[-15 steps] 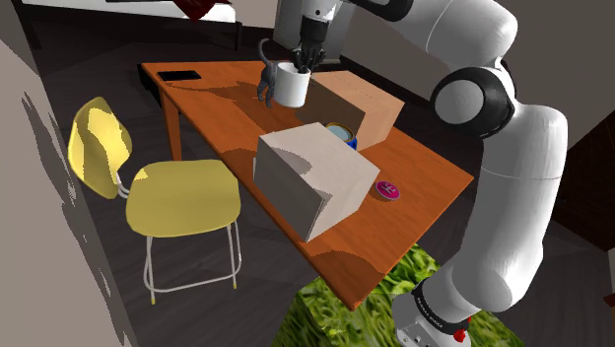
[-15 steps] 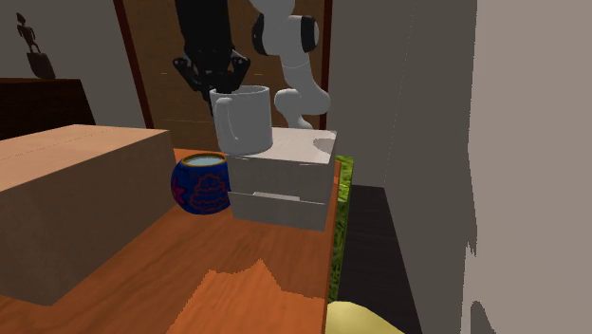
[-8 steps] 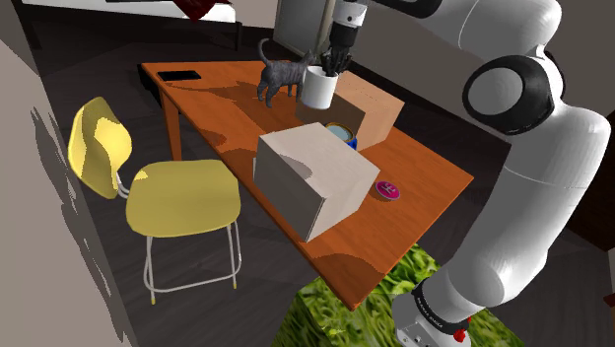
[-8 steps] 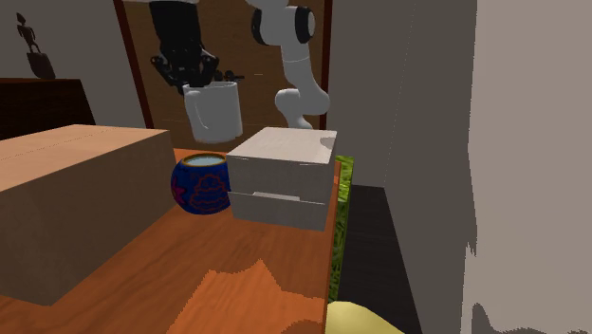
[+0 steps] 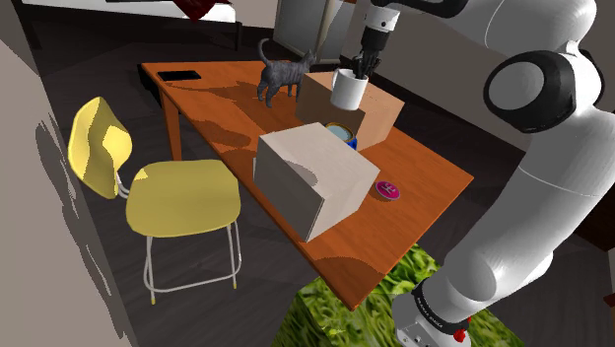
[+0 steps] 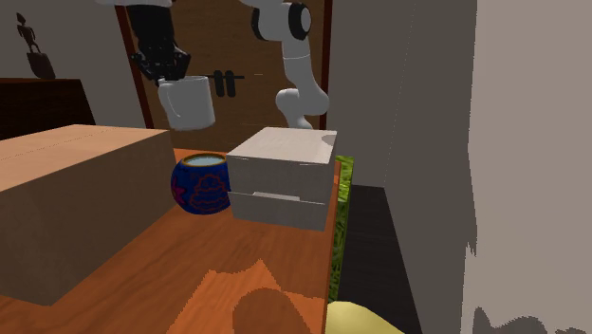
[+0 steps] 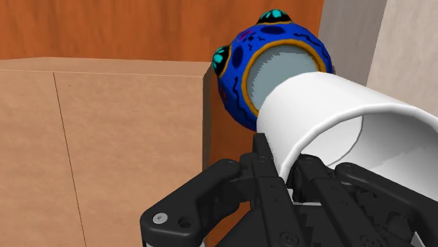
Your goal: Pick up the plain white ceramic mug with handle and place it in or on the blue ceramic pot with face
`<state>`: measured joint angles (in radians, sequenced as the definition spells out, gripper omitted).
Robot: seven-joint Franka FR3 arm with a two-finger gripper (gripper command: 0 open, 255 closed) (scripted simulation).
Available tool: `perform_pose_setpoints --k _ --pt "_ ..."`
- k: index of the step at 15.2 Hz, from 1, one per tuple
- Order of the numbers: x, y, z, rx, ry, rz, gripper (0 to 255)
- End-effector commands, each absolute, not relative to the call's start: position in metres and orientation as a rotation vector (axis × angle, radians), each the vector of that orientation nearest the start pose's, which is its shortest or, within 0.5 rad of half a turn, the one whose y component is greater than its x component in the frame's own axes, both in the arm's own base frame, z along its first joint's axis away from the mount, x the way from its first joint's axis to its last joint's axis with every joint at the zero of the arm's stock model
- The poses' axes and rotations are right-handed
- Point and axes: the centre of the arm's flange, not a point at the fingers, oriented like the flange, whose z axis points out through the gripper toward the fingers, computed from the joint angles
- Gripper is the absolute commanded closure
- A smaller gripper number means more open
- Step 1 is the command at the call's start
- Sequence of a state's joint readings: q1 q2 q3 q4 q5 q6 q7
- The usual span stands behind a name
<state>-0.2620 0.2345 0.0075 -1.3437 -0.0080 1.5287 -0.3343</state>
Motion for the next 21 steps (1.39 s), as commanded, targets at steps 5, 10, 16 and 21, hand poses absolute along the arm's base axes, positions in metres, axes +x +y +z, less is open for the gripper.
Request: perform_pose_setpoints --k 5,10,16,21 --pt "0.596 -0.165 0.566 -3.129 -0.127 0.076 255" --pt "0.596 -0.165 0.539 -3.129 -0.127 0.076 255" --pt "0.596 -0.165 0.508 -3.129 -0.127 0.076 255" --pt "0.596 -0.165 0.499 -3.129 -0.127 0.076 255"
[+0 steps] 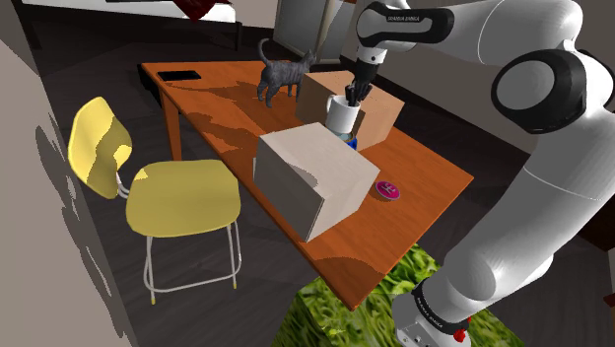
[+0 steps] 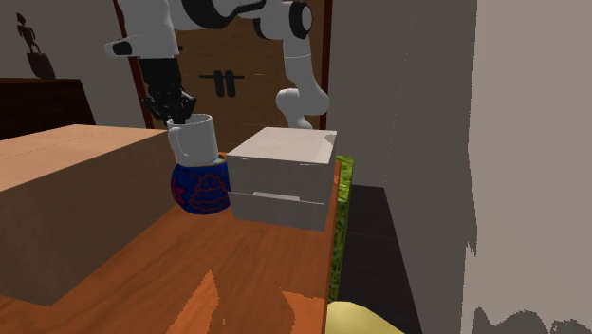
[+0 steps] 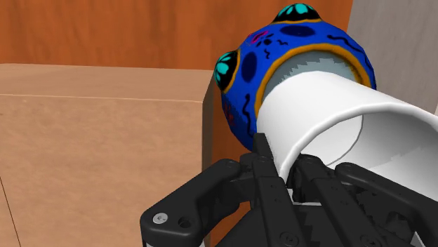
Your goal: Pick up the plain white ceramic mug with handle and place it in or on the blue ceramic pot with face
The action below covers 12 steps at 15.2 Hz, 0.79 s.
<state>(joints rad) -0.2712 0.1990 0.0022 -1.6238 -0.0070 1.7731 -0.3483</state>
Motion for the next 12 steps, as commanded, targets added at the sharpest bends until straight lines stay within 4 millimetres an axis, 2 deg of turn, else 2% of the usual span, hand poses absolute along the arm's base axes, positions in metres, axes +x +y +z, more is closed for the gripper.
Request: perform_pose_setpoints --k 1,4,5,10,12 --pt "0.596 -0.165 0.499 -3.129 -0.127 0.076 255" --pt "0.596 -0.165 0.499 -3.129 -0.127 0.076 255" --pt "0.596 -0.165 0.499 -3.129 -0.127 0.076 0" --pt "0.596 -0.165 0.499 -3.129 -0.127 0.076 0" --pt "0.597 -0.165 0.526 -3.129 -0.127 0.076 0"
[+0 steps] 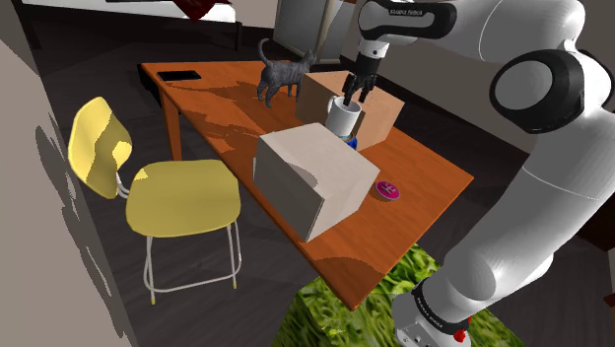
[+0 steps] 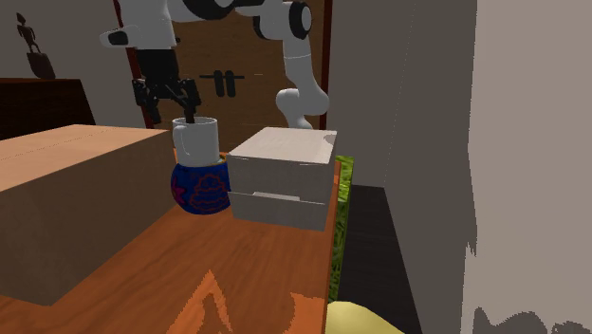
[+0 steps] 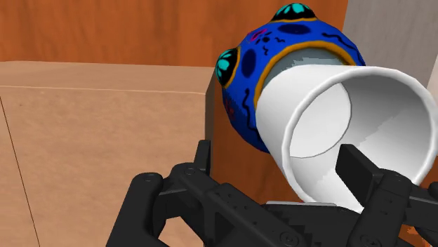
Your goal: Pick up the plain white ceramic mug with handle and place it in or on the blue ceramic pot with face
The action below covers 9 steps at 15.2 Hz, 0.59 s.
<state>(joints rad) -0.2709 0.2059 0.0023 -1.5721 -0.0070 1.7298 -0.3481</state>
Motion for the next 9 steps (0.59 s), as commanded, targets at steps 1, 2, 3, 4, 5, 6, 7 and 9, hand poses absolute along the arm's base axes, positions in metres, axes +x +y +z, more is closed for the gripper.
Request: perform_pose_setpoints --k 1,2,3,4,5,6,7,9 --pt "0.598 -0.165 0.539 -3.129 -0.127 0.076 0" --pt "0.598 -0.165 0.549 -3.129 -0.127 0.076 0" --pt "0.598 -0.165 0.549 -3.129 -0.127 0.076 0" --pt "0.598 -0.165 0.549 -3.129 -0.127 0.076 0" --pt "0.598 -0.165 0.549 -3.129 -0.127 0.076 0" --pt "0.598 -0.165 0.549 -3.129 -0.127 0.076 0" --pt "0.598 -0.165 0.549 -3.129 -0.127 0.076 0" --pt "0.598 -0.165 0.549 -3.129 -0.127 0.076 0"
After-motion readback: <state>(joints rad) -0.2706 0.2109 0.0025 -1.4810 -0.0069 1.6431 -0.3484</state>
